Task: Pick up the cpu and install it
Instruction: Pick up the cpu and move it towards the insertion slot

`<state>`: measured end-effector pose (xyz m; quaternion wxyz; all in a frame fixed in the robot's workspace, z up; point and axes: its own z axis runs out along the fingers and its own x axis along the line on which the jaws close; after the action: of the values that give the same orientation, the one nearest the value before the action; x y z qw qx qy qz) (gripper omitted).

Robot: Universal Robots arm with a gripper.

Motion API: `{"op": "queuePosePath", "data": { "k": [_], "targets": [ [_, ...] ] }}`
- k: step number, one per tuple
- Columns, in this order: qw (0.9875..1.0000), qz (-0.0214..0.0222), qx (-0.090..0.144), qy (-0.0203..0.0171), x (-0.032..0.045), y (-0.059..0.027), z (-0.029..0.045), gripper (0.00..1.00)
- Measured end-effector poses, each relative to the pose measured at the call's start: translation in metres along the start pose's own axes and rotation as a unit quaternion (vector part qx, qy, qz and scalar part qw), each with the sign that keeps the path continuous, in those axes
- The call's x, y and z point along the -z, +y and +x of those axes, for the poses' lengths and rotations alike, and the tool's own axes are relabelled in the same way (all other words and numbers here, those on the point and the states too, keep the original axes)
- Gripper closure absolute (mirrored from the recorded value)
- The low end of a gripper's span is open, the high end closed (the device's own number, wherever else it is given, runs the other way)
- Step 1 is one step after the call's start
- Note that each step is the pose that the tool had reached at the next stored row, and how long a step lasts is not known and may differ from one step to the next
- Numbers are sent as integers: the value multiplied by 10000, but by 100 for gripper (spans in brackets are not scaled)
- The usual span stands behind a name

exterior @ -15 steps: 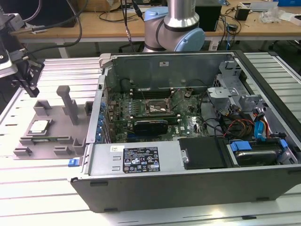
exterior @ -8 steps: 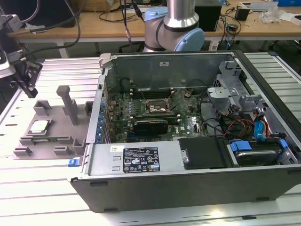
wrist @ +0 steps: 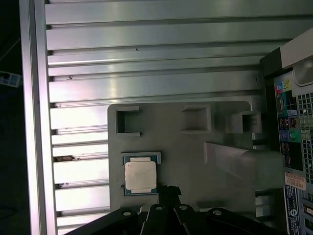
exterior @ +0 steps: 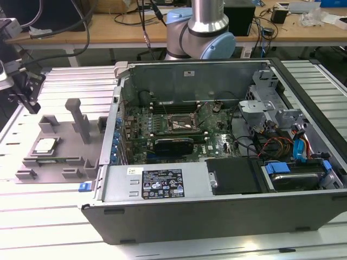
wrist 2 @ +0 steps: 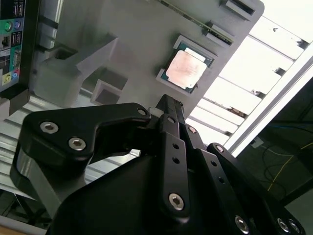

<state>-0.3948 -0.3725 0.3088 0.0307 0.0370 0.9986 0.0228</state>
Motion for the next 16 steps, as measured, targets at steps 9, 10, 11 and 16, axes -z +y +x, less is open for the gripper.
{"op": "queuePosePath", "data": {
  "k": [9, 10, 11, 16],
  "targets": [
    [10000, 0, 0, -4, -32, -8, 145, 89],
    [10000, 0, 0, -5, -36, -9, 165, 89],
    [10000, 0, 0, -6, -40, -10, 177, 89],
    [10000, -1, 1, -17, -142, -24, 321, 89]
  ]
}}
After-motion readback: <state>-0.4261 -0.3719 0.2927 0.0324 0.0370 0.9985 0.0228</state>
